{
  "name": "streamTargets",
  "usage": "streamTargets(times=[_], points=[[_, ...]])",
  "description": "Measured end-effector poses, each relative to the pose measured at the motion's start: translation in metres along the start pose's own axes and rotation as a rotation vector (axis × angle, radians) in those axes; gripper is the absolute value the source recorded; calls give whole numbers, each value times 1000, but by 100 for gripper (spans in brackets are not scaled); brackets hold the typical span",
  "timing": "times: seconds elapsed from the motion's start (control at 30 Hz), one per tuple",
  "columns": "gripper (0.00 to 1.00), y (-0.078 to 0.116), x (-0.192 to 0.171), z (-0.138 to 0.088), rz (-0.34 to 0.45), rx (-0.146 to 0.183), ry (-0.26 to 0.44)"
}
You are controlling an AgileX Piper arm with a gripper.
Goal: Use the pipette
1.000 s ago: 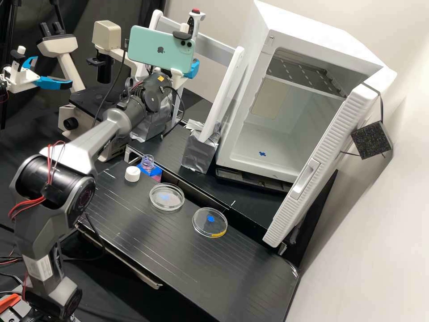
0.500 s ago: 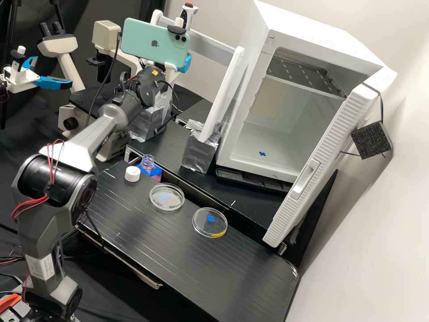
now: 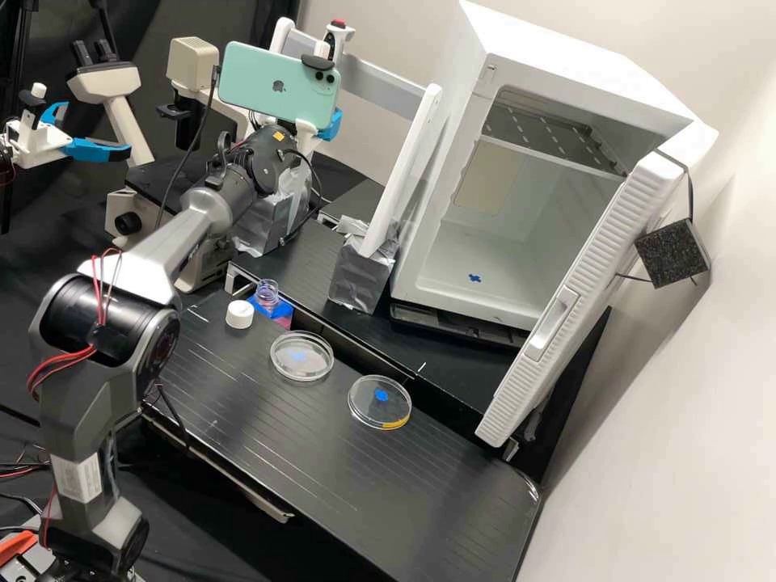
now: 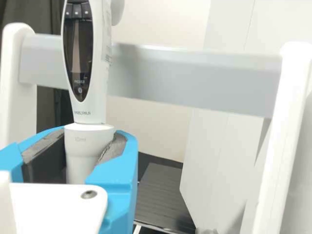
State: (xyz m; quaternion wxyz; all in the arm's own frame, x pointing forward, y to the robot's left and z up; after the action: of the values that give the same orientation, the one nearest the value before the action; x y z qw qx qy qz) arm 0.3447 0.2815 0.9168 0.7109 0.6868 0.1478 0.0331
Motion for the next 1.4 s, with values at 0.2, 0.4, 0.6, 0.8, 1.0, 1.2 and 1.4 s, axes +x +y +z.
streamTargets(times=[0.2,0.4,0.6,0.8,1.0,1.2,1.4], points=[[0,-2,2,2,-5,0,-11],[0,-3,2,3,-8,0,-14],[0,-3,4,7,-8,-1,-24],[0,-10,12,15,-25,-1,-41],[0,-11,15,18,-26,-1,-35],[100,-11,16,18,-24,7,-28],[100,-10,18,22,-21,7,-33]])
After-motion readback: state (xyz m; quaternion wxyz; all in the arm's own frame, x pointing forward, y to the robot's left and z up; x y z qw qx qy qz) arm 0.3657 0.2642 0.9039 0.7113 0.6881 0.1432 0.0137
